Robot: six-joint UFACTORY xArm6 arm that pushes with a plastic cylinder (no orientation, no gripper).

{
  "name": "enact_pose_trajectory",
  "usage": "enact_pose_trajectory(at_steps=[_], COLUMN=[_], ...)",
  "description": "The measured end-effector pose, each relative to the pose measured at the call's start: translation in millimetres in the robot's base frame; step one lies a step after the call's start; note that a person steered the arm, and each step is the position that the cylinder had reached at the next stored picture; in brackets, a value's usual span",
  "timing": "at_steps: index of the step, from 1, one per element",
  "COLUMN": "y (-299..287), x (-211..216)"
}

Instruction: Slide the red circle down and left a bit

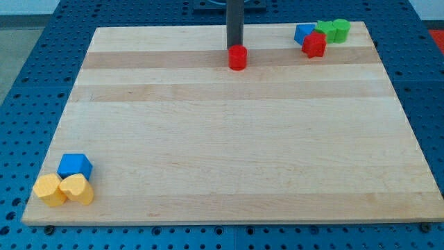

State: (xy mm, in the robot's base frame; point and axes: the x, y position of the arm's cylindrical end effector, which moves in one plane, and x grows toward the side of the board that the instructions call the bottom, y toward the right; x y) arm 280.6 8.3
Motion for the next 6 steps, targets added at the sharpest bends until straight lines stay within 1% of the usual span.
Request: enact_pose_trajectory(at_steps=[2, 3, 4, 5, 6], y=[0, 14, 46, 57, 44], x=[72, 74, 73, 77, 103])
